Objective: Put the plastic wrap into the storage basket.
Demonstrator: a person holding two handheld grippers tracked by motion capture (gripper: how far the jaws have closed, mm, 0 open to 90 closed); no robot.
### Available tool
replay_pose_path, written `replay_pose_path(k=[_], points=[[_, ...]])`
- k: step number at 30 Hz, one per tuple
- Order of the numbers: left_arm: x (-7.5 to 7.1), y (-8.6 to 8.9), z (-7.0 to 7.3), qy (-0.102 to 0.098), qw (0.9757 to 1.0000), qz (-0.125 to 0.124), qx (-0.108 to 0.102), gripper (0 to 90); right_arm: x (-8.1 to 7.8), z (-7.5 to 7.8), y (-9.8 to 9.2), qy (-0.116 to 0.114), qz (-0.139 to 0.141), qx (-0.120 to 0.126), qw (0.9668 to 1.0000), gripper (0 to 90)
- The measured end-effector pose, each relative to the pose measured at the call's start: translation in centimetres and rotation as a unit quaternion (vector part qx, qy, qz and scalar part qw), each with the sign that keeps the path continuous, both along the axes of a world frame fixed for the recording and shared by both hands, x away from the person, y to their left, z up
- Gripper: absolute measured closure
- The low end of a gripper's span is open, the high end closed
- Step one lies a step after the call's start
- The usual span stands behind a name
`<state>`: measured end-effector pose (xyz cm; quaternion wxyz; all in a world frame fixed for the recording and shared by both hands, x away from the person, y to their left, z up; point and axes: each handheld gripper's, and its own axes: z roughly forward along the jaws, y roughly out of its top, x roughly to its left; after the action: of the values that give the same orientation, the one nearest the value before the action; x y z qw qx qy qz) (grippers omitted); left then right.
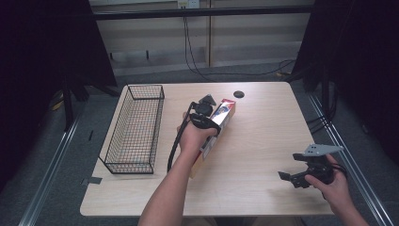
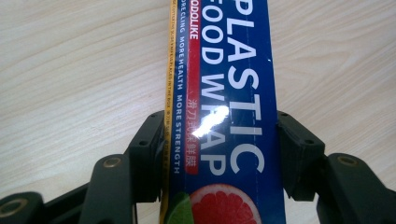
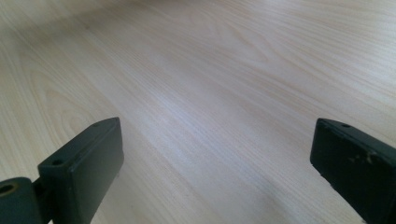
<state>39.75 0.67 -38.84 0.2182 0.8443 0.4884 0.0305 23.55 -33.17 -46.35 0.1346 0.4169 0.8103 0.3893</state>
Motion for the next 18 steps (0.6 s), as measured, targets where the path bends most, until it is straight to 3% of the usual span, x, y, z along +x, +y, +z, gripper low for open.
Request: replay_pose_path(k=[18], points=[[0.3,2.6,1.5,-0.004,0.9996,0.028,0.000,43.3,0.1,-0.1,0.4,0.004,0.000,0.002,1.0000,2.5]])
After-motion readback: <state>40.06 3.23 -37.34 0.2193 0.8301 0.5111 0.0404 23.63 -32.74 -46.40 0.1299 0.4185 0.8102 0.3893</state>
